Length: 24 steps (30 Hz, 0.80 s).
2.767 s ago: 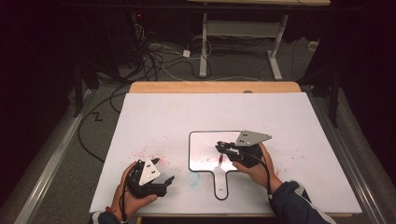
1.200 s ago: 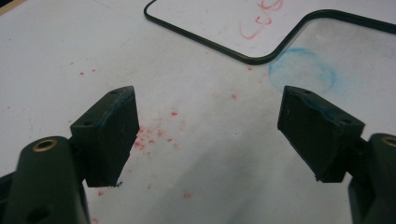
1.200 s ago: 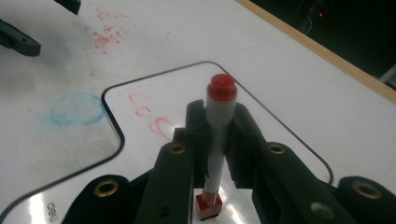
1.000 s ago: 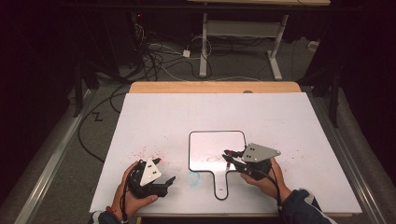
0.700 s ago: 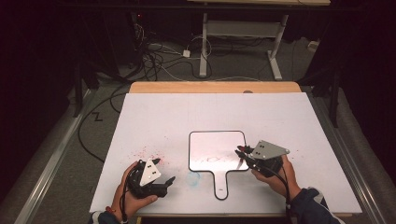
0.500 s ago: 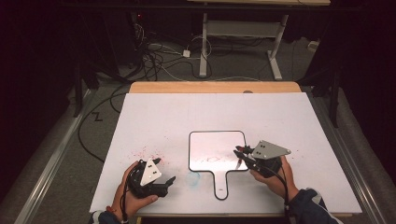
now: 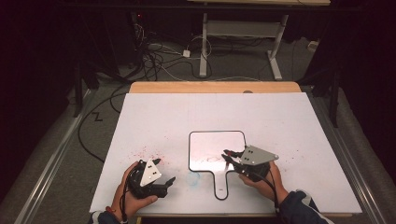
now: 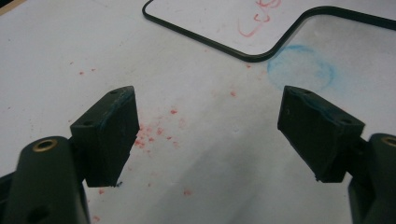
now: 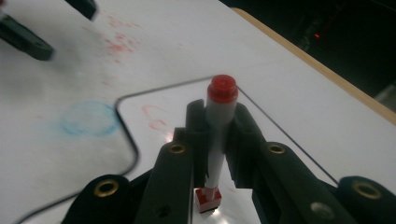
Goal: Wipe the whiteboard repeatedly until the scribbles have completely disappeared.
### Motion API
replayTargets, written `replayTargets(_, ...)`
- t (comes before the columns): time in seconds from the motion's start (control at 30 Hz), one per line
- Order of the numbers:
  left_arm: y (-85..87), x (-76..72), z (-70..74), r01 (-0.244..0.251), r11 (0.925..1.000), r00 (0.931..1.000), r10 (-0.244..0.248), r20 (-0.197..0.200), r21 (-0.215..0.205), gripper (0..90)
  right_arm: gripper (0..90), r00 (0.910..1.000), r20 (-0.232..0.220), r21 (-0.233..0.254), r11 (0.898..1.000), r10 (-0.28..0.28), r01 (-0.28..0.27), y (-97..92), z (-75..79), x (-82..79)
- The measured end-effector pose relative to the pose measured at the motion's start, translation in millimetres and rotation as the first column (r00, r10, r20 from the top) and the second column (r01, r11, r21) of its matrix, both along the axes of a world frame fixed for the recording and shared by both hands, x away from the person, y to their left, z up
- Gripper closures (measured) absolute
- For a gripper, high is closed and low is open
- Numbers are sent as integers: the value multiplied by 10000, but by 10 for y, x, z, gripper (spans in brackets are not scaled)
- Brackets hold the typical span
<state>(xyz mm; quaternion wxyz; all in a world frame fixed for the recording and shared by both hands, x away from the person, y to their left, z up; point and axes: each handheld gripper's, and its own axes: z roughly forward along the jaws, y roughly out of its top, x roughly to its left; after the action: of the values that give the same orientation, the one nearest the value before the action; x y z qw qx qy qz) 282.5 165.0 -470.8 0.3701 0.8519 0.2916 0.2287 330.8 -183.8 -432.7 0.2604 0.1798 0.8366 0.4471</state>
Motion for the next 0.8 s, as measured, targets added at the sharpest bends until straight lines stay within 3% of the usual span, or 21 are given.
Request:
replayTargets(0.1, -4, 2, 2, 4, 10000, 10000, -4, -6, -11, 197, 813, 9940, 706, -646, 9940, -834, 880, -124, -4, 68)
replayTargets(0.17, -10, 4, 0, 40, 10000, 10000, -40, -13, 27, 197, 813, 9926, 591, -473, 9930, -1056, 1085, -197, 0, 113)
replayTargets(0.27, -21, 11, -5, 63, 10000, 10000, -63, -38, 58, 197, 811, 9948, 504, -218, 9957, -887, 899, -168, -17, 106)
replayTargets(0.43, -19, 11, -4, 65, 10000, 10000, -65, -47, 28, 197, 811, 10000, -53, 359, 9994, -24, 26, 17, -34, 21)
replayTargets(0.53, -12, 7, 1, 57, 10000, 10000, -57, -25, -13, 197, 811, 9994, -161, 377, 9988, 315, -309, 101, -53, -6)
replayTargets(0.63, -5, 2, 4, 49, 10000, 10000, -49, -13, -38, 197, 813, 9998, -58, 163, 9996, 215, -214, 88, -44, 15)
replayTargets(0.8, -4, 7, 5, 18, 9999, 10000, -19, -20, -101, 197, 813, 9992, -309, 444, 9986, -259, 273, -25, -11, 127)
